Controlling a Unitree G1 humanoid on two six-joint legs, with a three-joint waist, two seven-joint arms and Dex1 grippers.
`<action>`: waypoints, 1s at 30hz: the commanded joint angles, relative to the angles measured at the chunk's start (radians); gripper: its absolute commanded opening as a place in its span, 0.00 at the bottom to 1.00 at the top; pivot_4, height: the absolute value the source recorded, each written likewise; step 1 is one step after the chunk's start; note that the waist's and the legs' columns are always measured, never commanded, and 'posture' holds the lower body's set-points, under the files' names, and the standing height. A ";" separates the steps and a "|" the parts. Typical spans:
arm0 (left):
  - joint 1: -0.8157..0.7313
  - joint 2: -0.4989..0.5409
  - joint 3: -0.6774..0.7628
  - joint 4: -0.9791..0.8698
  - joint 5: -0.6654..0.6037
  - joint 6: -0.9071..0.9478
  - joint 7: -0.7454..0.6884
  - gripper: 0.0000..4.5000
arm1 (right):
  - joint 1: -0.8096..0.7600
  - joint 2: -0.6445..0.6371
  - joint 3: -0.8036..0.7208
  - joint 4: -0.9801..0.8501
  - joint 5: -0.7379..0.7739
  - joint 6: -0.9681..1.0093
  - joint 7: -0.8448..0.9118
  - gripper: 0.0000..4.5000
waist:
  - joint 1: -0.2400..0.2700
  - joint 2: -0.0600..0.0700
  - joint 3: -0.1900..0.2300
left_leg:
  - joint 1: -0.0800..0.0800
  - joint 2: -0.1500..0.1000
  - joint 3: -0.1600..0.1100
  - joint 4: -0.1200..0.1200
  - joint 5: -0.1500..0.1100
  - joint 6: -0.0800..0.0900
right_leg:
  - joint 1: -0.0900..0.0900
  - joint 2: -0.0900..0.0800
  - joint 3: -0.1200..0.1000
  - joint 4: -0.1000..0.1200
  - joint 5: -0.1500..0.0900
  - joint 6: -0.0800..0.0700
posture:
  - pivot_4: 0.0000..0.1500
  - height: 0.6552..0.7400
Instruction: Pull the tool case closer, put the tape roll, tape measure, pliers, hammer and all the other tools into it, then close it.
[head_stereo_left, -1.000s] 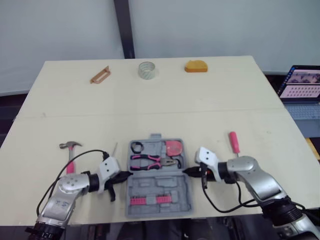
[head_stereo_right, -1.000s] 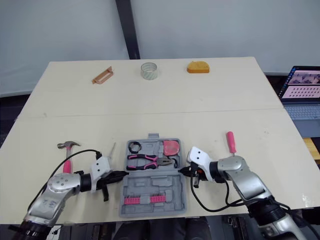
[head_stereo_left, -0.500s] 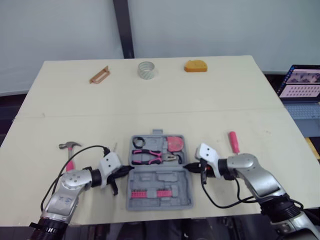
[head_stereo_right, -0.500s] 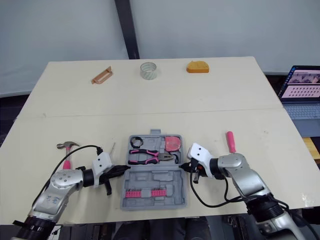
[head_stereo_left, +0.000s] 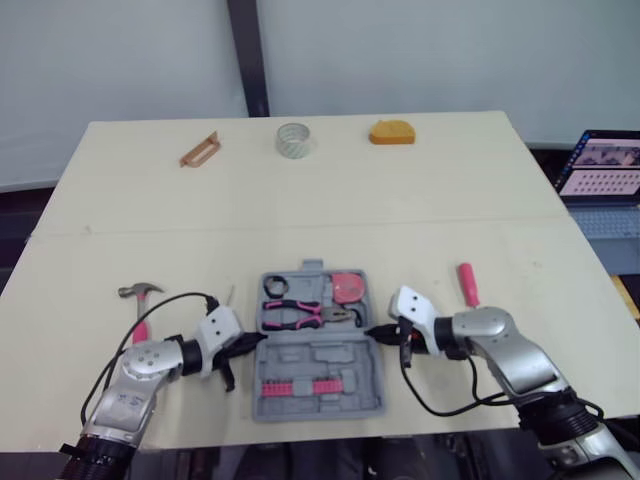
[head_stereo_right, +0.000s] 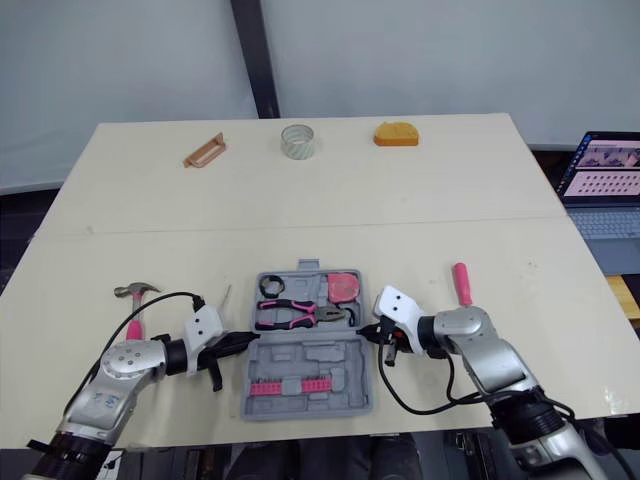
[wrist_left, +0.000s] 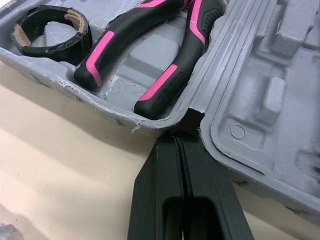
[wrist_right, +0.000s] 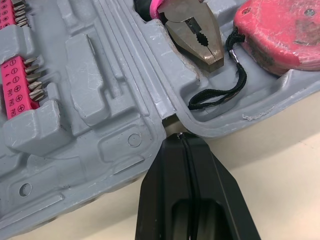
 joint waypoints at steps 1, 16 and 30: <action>-0.012 -0.019 -0.017 -0.045 -0.015 -0.034 -0.006 0.00 | -0.006 0.022 0.011 -0.035 0.021 -0.024 0.007 0.00 | 0.000 0.000 0.000 | 0.000 0.000 0.000 0.000 0.000 0.000 | 0.000 0.000 0.000 0.000 0.000 0.000 | 1.00 1.00; -0.018 -0.021 -0.019 -0.042 -0.015 -0.035 -0.005 0.00 | -0.010 0.029 0.008 -0.023 0.011 -0.032 -0.005 0.00 | 0.000 0.000 0.000 | 0.000 0.000 0.000 0.000 0.000 0.000 | 0.000 0.000 0.000 0.000 0.000 0.000 | 1.00 1.00; -0.034 -0.023 -0.017 -0.022 -0.012 -0.042 -0.004 0.00 | -0.012 0.033 0.005 -0.014 0.006 -0.039 -0.009 0.00 | 0.000 0.000 0.000 | 0.000 0.000 0.000 0.000 0.000 0.000 | 0.000 0.000 0.000 0.000 0.000 0.000 | 1.00 1.00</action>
